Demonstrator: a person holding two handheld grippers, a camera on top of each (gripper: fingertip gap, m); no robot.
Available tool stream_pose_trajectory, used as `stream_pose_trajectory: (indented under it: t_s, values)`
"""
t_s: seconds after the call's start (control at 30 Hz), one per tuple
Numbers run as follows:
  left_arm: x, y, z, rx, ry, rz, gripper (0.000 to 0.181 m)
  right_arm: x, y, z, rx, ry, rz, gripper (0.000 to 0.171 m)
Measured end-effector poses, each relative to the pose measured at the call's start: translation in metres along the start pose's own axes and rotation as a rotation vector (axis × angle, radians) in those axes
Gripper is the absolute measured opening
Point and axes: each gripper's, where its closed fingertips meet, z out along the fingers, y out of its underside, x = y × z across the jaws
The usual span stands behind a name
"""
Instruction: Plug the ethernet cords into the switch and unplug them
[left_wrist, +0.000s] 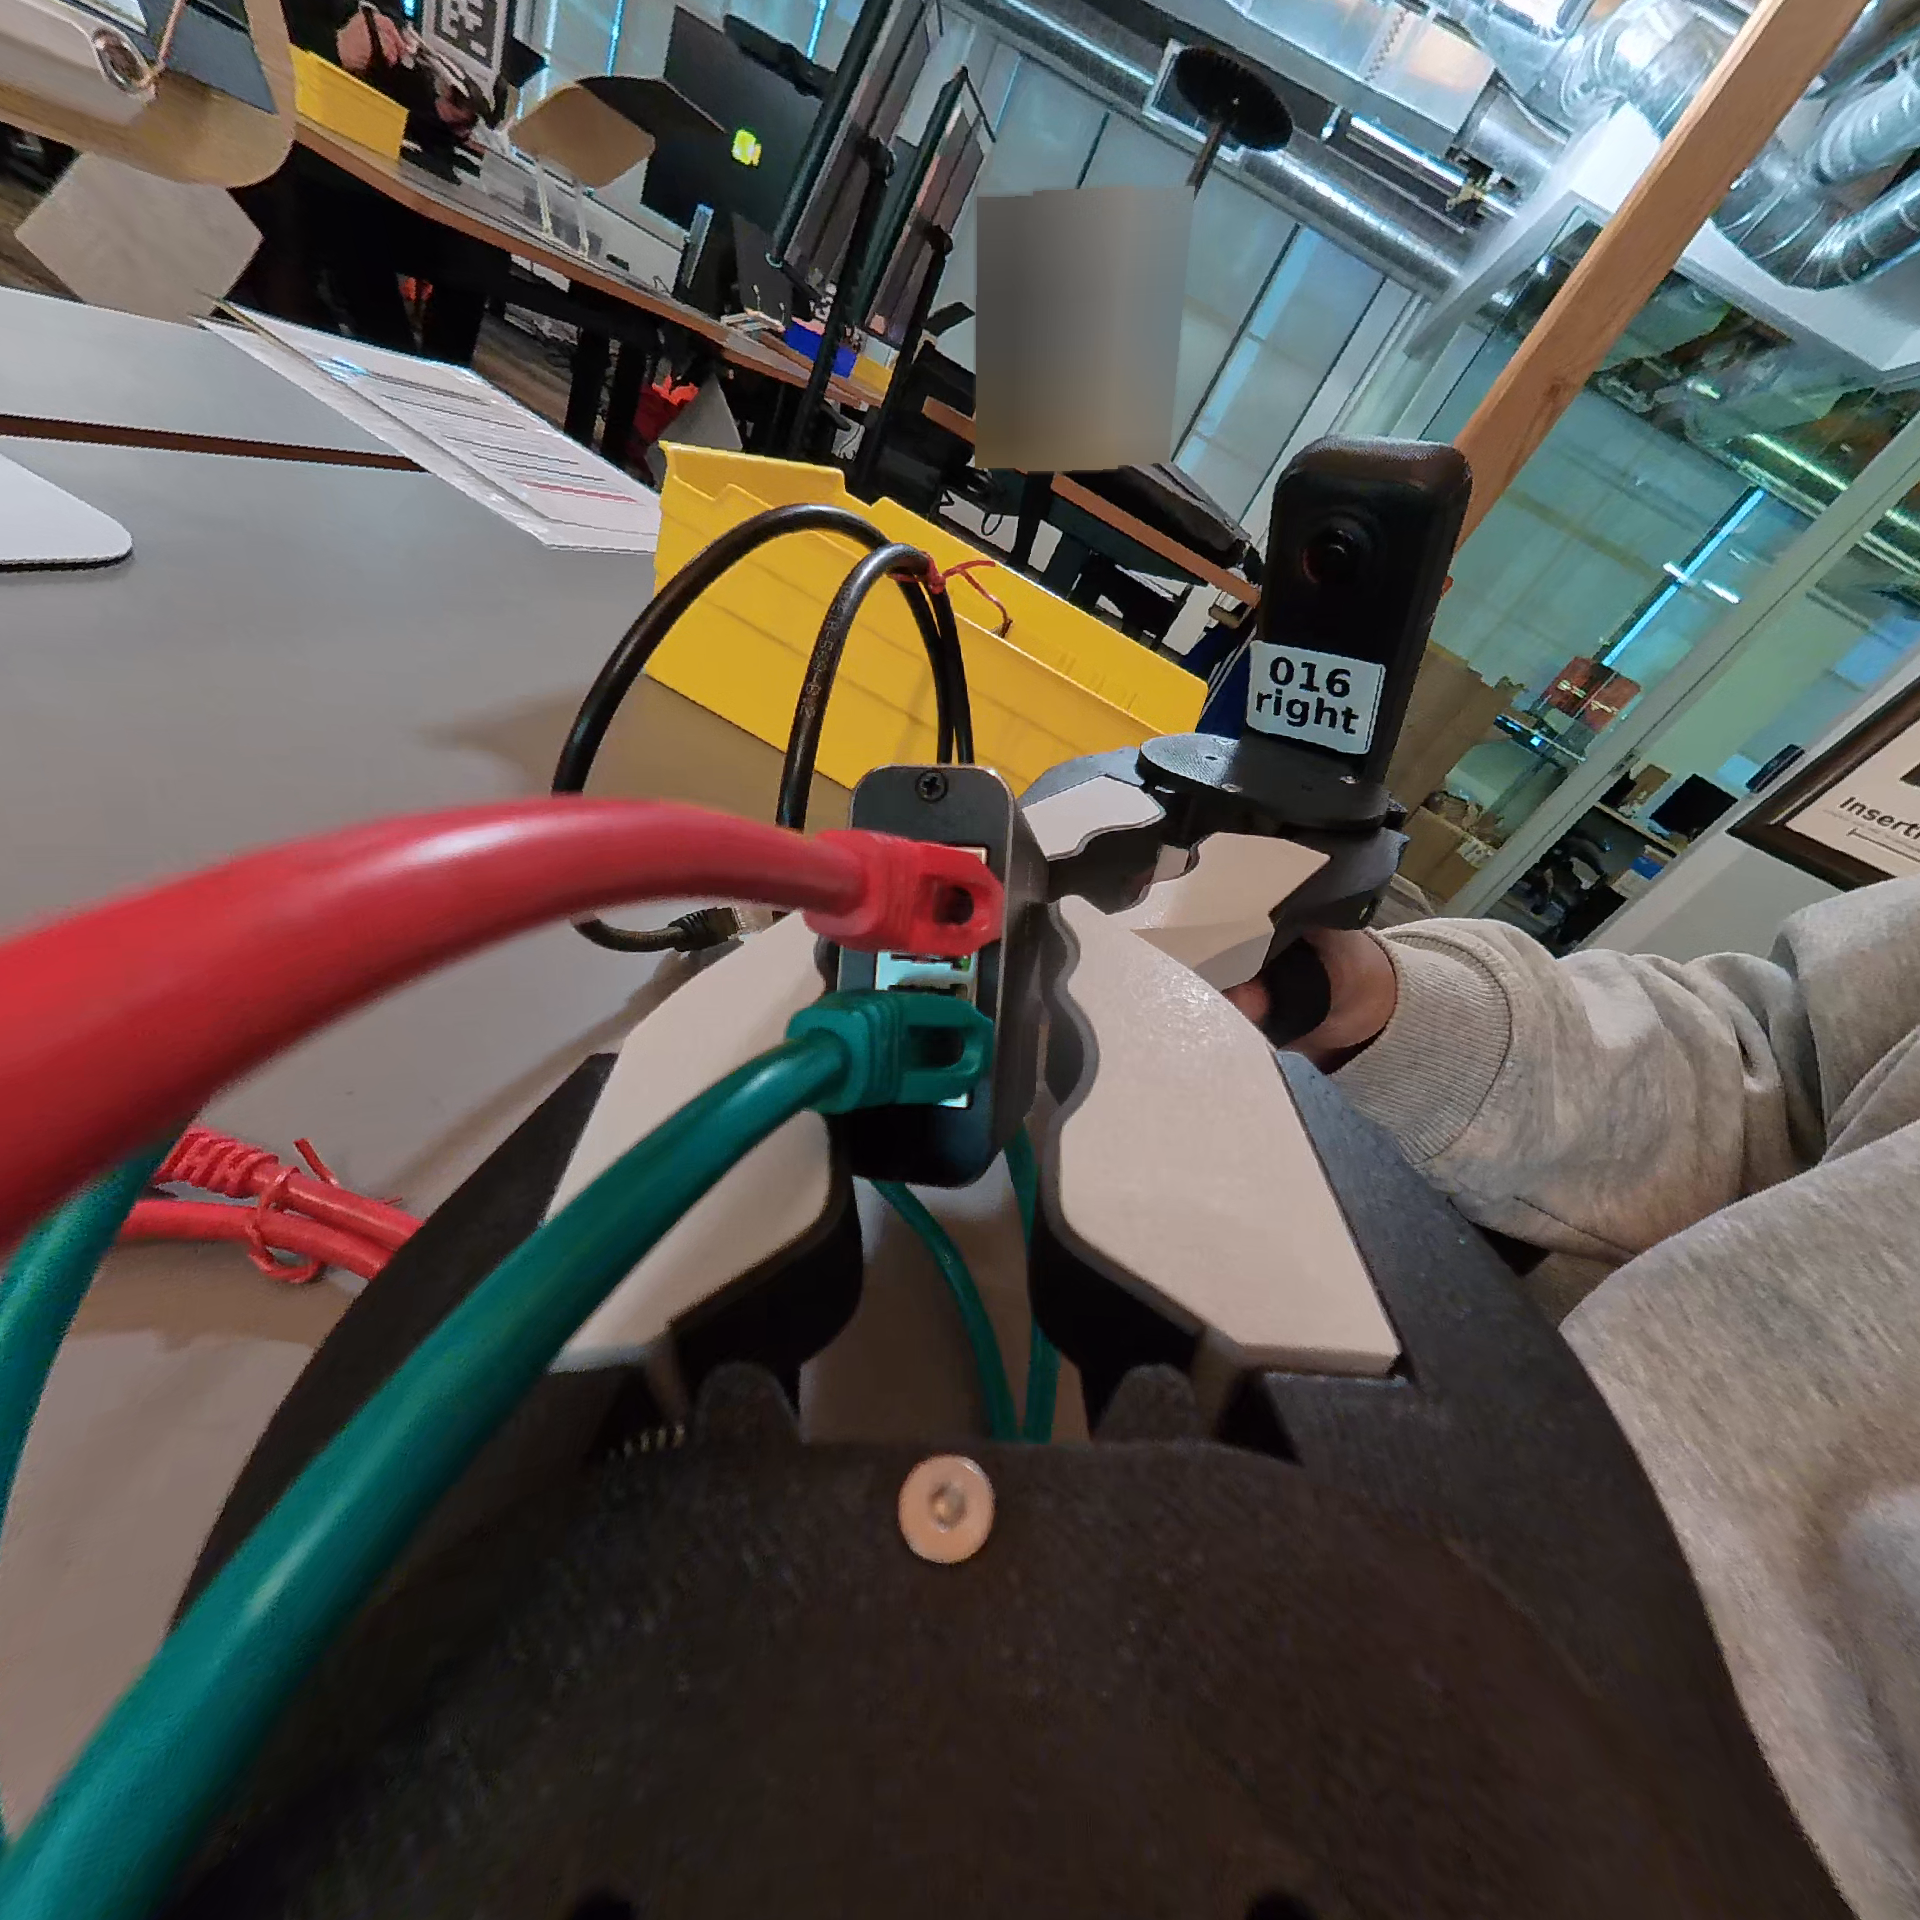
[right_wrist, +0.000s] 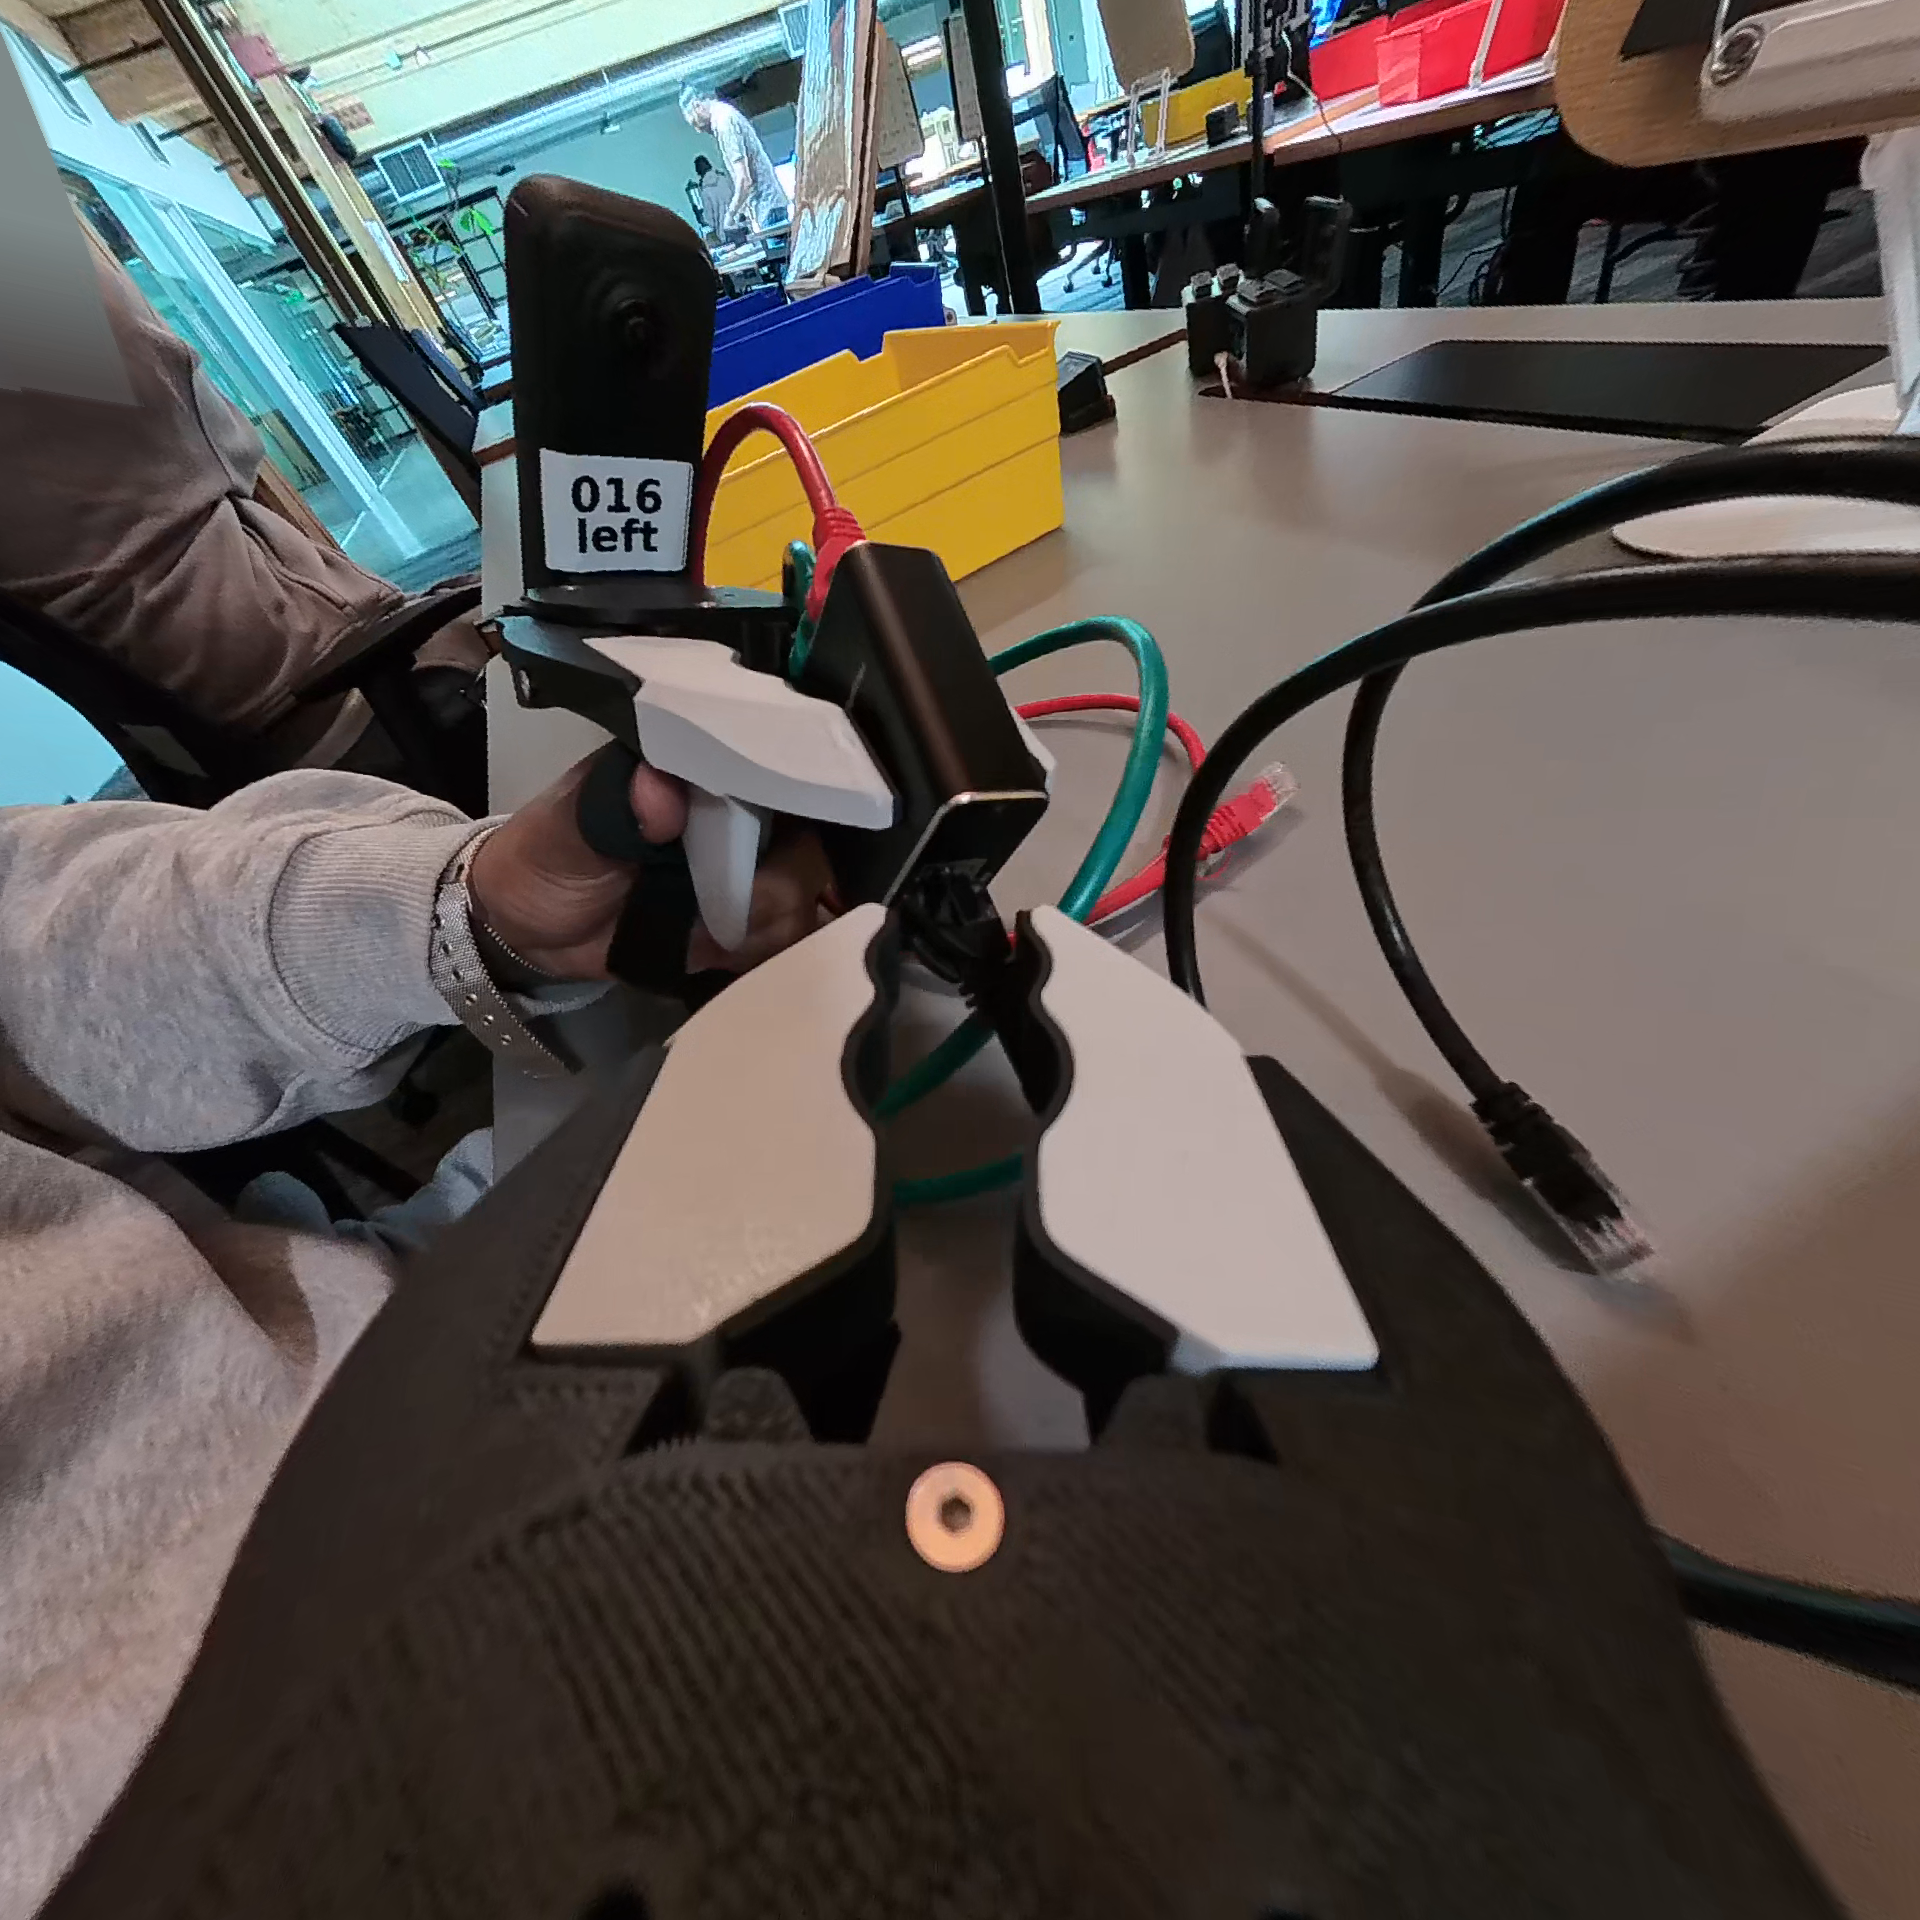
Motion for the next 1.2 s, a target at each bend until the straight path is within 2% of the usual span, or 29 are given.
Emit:
stream_pose_trajectory:
  t_s: [0.8, 1.0, 1.2]
  values:
    - [0.002, 0.002, 0.002, -0.008, 0.018, -0.015, 0.029, 0.002, 0.002, -0.002, 0.008, -0.047, 0.139, 0.019]
    - [0.002, -0.001, 0.000, 0.021, 0.036, -0.049, 0.029, 0.001, -0.002, -0.002, 0.032, -0.034, 0.104, 0.020]
    - [0.001, -0.001, 0.000, 0.021, 0.038, -0.050, 0.029, 0.002, -0.007, -0.005, 0.078, -0.062, 0.171, 0.018]
